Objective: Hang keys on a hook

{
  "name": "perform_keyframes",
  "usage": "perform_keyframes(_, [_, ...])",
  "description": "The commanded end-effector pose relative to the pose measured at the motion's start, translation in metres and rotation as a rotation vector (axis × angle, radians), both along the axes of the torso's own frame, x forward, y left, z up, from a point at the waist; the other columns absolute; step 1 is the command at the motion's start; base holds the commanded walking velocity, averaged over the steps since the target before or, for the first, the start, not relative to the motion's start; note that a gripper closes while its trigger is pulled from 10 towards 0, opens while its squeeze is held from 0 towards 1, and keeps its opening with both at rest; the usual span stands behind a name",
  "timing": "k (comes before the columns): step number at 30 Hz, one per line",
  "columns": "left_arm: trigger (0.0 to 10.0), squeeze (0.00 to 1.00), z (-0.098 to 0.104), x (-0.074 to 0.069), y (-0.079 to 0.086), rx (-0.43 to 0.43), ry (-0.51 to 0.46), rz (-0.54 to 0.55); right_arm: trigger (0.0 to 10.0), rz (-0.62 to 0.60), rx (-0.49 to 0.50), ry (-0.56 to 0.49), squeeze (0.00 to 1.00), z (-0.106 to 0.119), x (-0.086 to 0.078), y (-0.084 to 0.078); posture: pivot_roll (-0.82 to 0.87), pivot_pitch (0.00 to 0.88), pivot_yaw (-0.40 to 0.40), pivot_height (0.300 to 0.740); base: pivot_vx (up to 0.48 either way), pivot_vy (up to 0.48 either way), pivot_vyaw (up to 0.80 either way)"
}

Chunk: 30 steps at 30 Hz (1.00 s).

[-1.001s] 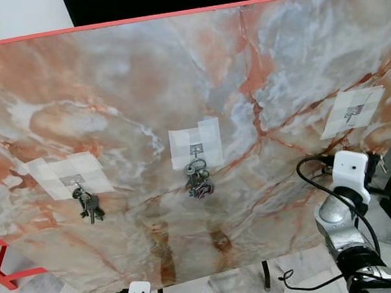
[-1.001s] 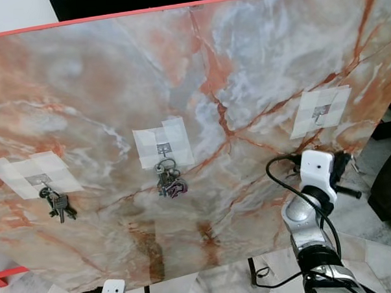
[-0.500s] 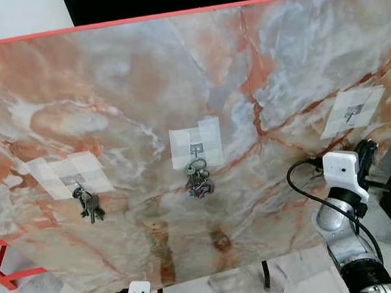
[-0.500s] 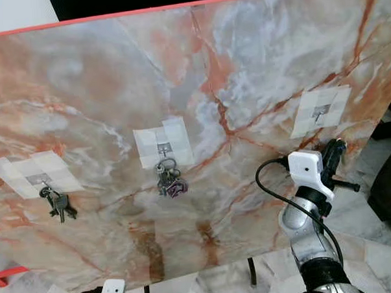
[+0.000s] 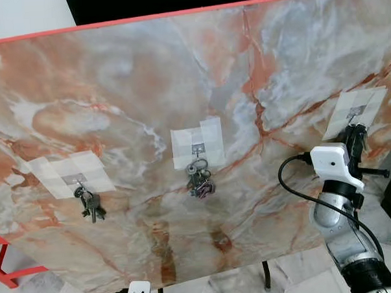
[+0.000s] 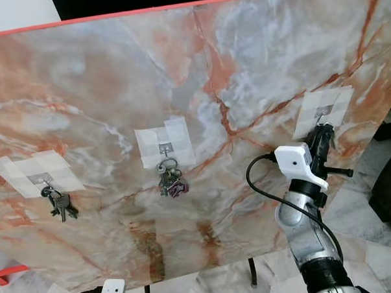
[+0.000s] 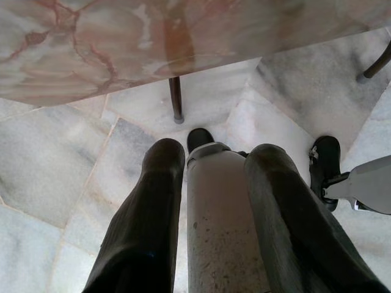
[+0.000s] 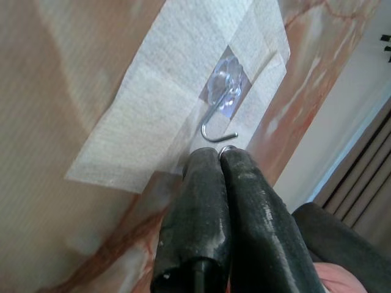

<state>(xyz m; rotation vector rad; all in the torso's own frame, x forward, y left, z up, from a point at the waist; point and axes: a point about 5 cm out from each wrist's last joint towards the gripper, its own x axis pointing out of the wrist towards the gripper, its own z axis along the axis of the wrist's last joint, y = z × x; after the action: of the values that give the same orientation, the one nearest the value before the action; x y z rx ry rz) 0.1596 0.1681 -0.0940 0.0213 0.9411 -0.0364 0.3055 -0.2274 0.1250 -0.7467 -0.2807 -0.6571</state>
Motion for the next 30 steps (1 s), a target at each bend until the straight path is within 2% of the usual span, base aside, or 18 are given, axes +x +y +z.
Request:
perform_keyframes(1, [10.0,0.0,-0.0016,-0.0039,0.0009,0.004,0.011,-0.005,10.0,0.004,0.016,-0.014,0.0,0.0048,-0.0001,0.0003,-0.09,0.022,0.014,0.74,0.0,0.0,0.0])
perform_keyframes(12, [10.0,0.0,-0.0015,-0.0039,0.0008,0.001,0.011,-0.008,10.0,0.0,-0.015,-0.016,0.0,0.0062,-0.0063,0.0008,-0.1,0.022,0.014,0.74,0.0,0.0,0.0])
perform_keyframes(16, [10.0,0.0,-0.0015,-0.0037,0.0008,0.0,0.011,-0.011,10.0,0.01,-0.007,-0.006,0.0,0.0033,-0.0094,0.0062,-0.1,0.022,0.014,0.74,0.0,0.0,0.0])
perform_keyframes(30, [10.0,0.0,-0.0015,-0.0038,0.0007,0.0,0.011,-0.012,10.0,0.03,-0.027,-0.014,0.0,0.0091,-0.0081,0.0094,-0.1,0.022,0.013,0.74,0.0,0.0,0.0])
